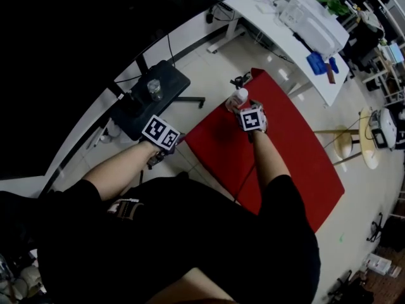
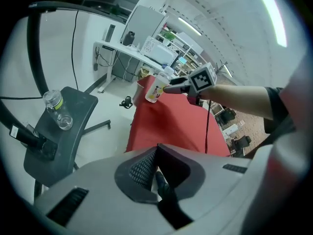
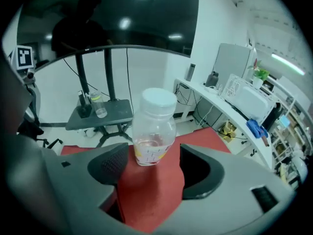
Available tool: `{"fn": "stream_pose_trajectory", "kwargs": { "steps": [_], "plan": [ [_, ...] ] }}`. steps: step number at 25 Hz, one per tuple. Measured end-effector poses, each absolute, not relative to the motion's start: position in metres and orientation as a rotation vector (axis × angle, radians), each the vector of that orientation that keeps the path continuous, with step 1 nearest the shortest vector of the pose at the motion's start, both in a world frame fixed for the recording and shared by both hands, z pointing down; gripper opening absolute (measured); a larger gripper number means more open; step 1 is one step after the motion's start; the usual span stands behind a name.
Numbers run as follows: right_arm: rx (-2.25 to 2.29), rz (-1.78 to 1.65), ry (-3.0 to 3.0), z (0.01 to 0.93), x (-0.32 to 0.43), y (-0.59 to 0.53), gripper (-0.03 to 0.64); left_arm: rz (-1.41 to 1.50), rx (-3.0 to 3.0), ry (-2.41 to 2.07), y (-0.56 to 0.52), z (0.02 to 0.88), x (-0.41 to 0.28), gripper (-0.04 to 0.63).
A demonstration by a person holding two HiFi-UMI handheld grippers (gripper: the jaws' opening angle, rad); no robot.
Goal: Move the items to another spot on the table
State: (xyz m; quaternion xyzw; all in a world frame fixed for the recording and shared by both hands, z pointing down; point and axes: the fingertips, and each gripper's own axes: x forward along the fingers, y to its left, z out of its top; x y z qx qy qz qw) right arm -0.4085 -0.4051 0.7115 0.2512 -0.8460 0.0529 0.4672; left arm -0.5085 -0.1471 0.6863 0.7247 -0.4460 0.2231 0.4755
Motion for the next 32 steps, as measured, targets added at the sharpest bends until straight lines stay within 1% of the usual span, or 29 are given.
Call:
{"fn": "stream_pose_trajectory", "kwargs": {
  "steps": [3,9,15,18,25,32],
  "plan": [
    [0.62,0.064,-2.056,0.724,-0.415,-0.417,0.343,0.542,1.758,-1.085,-0.143,0.691,-0.515,-0.009],
    [0.604,0.04,-2.08,0.735,-0.439,-0.422,0.345,0.551,1.759,-1.083,-0.142,0.691,-0.523,-0.009],
    [0.58,-0.021,-2.156,0.727,-0.443,-0.418,0.307,0.54,1.762,-1.111,-0.156,0.69,-0.532,-0.009],
    [0.596,-0.018,-2.172,0.721,-0.437,-0.416,0.301,0.563,1.787,-1.091,-0.16,0.688,-0.525,-0.009],
    [0.58,0.034,-2.222,0.704,-0.399,-0.406,0.301,0.597,1.852,-1.041,-0.18,0.677,-0.481,-0.009],
    [0.618,0.044,-2.231,0.692,-0.3,-0.406,0.301,0.638,1.91,-0.999,-0.198,0.669,-0.381,-0.009]
  ]
}}
